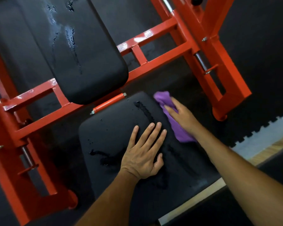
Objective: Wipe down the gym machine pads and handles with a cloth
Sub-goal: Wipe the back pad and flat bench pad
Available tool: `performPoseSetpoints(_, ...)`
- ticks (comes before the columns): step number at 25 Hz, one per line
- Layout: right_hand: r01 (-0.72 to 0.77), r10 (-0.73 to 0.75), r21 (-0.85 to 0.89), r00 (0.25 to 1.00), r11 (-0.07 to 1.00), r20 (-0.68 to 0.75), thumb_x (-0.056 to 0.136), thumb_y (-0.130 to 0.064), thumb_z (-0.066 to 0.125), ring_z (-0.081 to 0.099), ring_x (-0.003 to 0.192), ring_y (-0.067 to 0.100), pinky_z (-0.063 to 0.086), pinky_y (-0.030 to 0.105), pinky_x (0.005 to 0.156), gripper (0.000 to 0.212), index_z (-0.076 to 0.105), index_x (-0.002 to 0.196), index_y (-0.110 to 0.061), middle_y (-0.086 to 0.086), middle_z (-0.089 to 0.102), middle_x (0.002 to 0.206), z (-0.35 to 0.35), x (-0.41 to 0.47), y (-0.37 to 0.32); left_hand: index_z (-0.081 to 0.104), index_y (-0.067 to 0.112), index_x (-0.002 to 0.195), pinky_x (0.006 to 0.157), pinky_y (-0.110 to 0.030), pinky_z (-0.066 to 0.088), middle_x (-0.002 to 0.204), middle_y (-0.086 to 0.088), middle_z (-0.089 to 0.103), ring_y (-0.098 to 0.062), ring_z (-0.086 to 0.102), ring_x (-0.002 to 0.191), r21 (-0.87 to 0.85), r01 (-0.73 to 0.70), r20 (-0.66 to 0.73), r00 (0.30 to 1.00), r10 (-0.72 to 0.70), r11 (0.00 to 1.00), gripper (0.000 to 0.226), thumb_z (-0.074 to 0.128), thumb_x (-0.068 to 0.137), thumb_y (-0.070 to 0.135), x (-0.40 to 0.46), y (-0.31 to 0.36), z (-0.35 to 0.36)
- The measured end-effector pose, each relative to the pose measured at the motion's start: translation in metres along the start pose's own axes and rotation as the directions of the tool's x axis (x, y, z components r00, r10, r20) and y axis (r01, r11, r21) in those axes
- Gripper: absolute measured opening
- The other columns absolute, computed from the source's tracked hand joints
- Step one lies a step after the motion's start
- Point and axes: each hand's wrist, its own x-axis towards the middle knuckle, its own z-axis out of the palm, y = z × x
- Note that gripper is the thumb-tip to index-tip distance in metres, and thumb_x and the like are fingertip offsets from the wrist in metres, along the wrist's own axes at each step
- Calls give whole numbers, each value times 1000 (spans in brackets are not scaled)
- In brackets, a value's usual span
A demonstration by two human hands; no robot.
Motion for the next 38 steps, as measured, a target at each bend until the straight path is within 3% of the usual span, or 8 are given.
performPoseSetpoints(4,-47,41,-133,998,990,-43,106,-23,49,43,128,4,30,15,102,37,47,143,-27,-12,50,135,-9,-31,17,34,18,161,125,-60,14,171,-5,20,-21,14,159,-16,16,-18,1000,-16,1000,78,54,90,42,2,-2,1)
performPoseSetpoints(7,76,-83,-167,996,983,-33,104,-14,47,54,123,16,40,32,108,35,54,136,-23,-2,60,131,10,28,-18,35,17,161,125,-61,15,171,-5,21,-21,16,159,-29,11,-29,1000,-12,1000,77,54,90,41,0,0,3)
performPoseSetpoints(16,258,-275,-213,960,942,-55,105,-37,48,58,117,16,44,31,97,34,52,138,-31,0,62,130,17,33,-36,36,18,160,127,-59,9,171,-2,21,-19,13,159,-23,18,-13,1000,-18,1000,71,50,94,38,0,-1,2)
performPoseSetpoints(20,34,-113,-412,979,911,-169,105,-34,49,48,136,26,39,39,112,49,41,152,-21,6,47,152,-4,-52,9,27,24,163,127,-57,5,173,3,13,-13,4,160,-54,55,90,995,-50,997,71,46,97,41,-1,2,-12)
performPoseSetpoints(25,-81,-75,-485,953,871,-294,100,-13,58,57,123,35,45,45,103,44,53,143,-12,10,54,142,-15,-162,57,16,28,165,128,-52,-2,173,8,0,-9,-9,158,-134,6,297,954,34,991,69,32,102,49,8,-10,-40)
performPoseSetpoints(30,-111,-307,-624,796,773,-522,79,9,70,67,103,34,56,43,87,50,66,126,-7,10,60,129,60,-224,25,33,21,160,124,-55,23,170,-2,24,-19,18,157,-47,-99,145,984,105,994,59,30,108,48,-10,-138,-69)
performPoseSetpoints(34,-22,-356,-683,841,730,-407,82,-9,46,59,111,28,61,39,81,53,67,130,-18,10,61,132,127,-177,-30,35,18,160,126,-60,11,169,-5,25,-22,19,158,74,-68,38,997,66,995,63,24,108,51,11,-262,-81)
performPoseSetpoints(38,-16,-384,-713,834,701,-395,81,-12,48,55,112,32,47,42,100,59,58,139,-17,9,62,132,108,-45,-91,24,18,164,126,-61,2,172,-4,14,-21,9,160,162,-84,18,996,82,983,65,21,108,52,78,-319,-78)
